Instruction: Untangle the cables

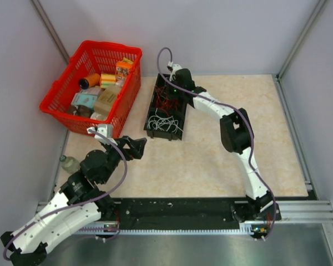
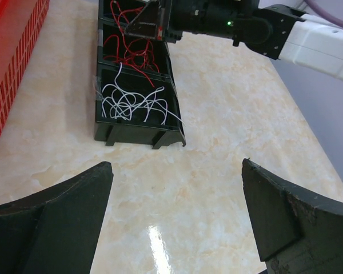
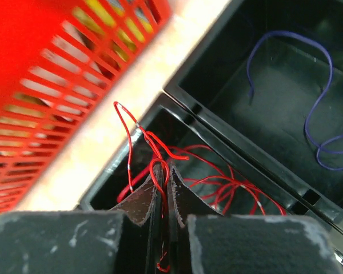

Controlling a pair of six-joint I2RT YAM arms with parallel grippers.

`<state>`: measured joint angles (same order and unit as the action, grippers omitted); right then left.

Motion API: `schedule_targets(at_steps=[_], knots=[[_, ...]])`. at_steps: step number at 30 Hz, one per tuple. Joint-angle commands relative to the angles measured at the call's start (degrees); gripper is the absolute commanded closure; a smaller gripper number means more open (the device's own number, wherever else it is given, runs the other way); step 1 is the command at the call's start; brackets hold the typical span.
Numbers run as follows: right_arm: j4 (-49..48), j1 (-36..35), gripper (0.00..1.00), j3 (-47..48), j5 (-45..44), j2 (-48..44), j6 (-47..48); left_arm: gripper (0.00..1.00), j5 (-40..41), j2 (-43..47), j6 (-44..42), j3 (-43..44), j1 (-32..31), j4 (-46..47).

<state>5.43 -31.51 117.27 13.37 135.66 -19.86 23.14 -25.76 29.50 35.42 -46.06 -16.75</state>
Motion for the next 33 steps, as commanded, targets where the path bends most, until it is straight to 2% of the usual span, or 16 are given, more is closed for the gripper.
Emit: schedule_targets(at_steps=[1, 4, 5, 9, 12, 15, 18, 23, 29, 33], knots=[[7.39, -0.40, 1.00, 4.98, -1.76, 2.94, 5.70, 0.02, -1.16, 0.45, -0.67, -0.35, 0.01, 1.99], [10.55, -0.49, 1.00, 6.12, -3.52, 3.65, 7.37, 0.02, -1.95, -0.17, -0.41, 0.00, 0.10, 1.99], [12.22, -0.49, 0.93, 7.34, -3.52, 3.91, 8.07, 0.02, -2.39, -0.43, -0.23, 0.26, 0.10, 1.81], [19.87, -1.19, 0.56, 12.97, -4.83, 3.57, 10.62, 0.02, -3.36, -0.78, -0.14, 0.62, 0.10, 1.72], [22.68, -1.63, 0.45, 14.03, -5.89, 1.46, 12.30, 0.03, -3.89, -0.87, -0.14, 0.62, 0.10, 1.90], [27.95, -1.63, 0.42, 16.14, -6.94, 0.14, 12.47, 0.02, -3.71, -0.87, -0.40, 1.05, 0.10, 1.72], [30.42, -2.06, 0.40, 14.05, -9.14, -2.58, 13.70, 0.02, -3.97, -1.05, -0.41, 1.32, 0.10, 1.55], [30.25, -6.63, 0.39, 9.12, -12.75, -6.10, 22.83, 0.02, -4.41, -1.05, 0.12, 0.97, 0.10, 1.72], [30.25, -7.87, 0.61, 11.04, -10.38, -3.56, 23.29, 0.02, -4.86, -0.61, 0.39, 0.88, 0.10, 1.20], [30.25, -8.22, 0.62, 11.31, -9.58, -2.42, 23.81, 0.02, -4.15, 0.36, -0.14, 0.88, 0.10, 0.50]])
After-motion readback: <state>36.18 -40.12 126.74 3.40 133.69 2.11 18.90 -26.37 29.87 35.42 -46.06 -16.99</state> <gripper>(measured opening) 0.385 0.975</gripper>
